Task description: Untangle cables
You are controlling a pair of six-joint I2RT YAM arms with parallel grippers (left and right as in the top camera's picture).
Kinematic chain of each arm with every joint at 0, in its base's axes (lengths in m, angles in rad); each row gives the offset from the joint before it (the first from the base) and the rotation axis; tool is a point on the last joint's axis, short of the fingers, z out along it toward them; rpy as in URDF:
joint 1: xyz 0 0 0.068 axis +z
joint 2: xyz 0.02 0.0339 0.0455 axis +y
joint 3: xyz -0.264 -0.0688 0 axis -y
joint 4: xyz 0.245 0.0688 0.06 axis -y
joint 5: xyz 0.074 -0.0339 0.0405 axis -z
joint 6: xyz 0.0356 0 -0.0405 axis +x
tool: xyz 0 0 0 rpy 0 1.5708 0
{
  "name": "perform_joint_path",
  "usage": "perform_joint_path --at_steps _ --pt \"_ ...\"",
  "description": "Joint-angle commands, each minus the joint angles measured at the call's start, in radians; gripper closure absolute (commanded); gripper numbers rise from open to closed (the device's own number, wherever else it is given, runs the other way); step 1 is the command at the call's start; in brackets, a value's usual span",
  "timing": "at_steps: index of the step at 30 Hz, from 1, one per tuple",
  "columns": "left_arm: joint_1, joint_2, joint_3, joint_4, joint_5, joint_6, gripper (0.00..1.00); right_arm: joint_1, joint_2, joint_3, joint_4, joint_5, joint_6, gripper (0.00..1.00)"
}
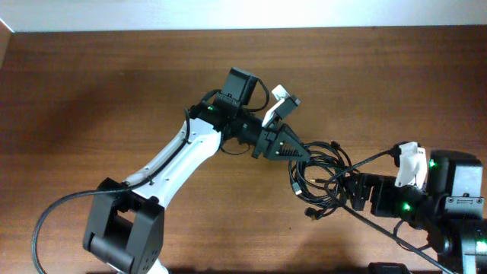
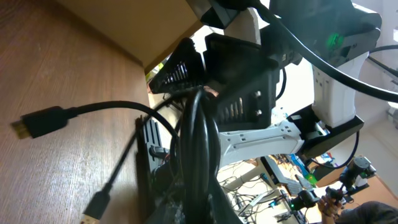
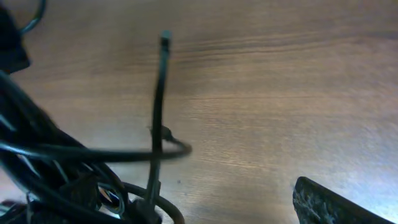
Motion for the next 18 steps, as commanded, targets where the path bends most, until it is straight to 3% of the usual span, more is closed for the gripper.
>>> perform_joint_path --at_steps 1,13,18 --pt "0.0 -0.027 0.023 0.002 0.037 -0.002 1.0 -0.002 -0.008 0.006 0.014 -0.148 -0.089 0.01" --pt "0.0 -0.027 0.023 -0.018 -0.036 -0.003 1.0 -0.002 -0.008 0.006 0.017 -0.168 -0.122 0.01" --pt "0.0 -0.027 0.023 -0.079 -0.331 -0.211 1.0 -0.002 -0.008 0.006 0.013 -0.135 -0.119 0.01"
